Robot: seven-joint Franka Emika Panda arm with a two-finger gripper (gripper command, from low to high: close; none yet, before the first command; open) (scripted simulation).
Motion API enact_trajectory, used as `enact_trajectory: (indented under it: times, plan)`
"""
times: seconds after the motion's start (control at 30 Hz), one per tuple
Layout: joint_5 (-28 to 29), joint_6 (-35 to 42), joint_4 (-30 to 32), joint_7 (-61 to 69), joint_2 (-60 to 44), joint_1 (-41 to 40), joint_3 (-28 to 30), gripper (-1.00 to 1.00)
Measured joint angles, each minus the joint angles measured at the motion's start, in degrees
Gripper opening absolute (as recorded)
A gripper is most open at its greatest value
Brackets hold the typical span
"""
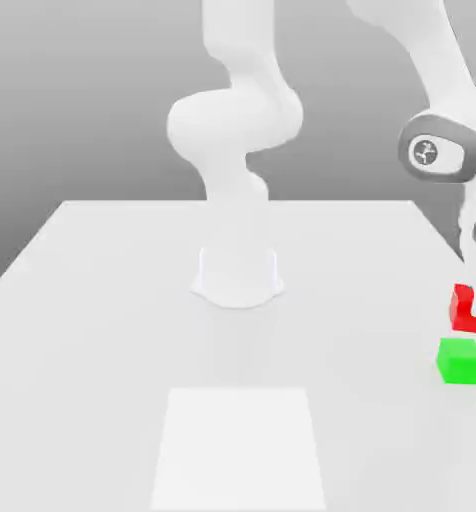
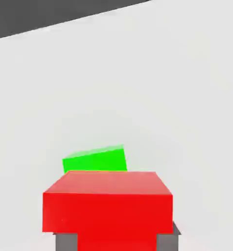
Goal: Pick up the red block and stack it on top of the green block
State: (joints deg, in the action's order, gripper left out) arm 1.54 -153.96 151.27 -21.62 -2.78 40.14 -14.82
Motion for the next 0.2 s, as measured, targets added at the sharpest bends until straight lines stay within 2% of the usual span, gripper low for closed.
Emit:
enact_trajectory:
  times: [0.1,0.13,0.2]
  plan:
    - [3.9,-5.2,-0.2,-2.8,-5.6,0.2,2.1,-1.0]
    - [5.0,-6.8,-0.3,-3.6,-7.4,0.7,2.8,1.0]
    - [5.0,-6.8,-0.3,-3.6,-7.4,0.7,2.8,1.0]
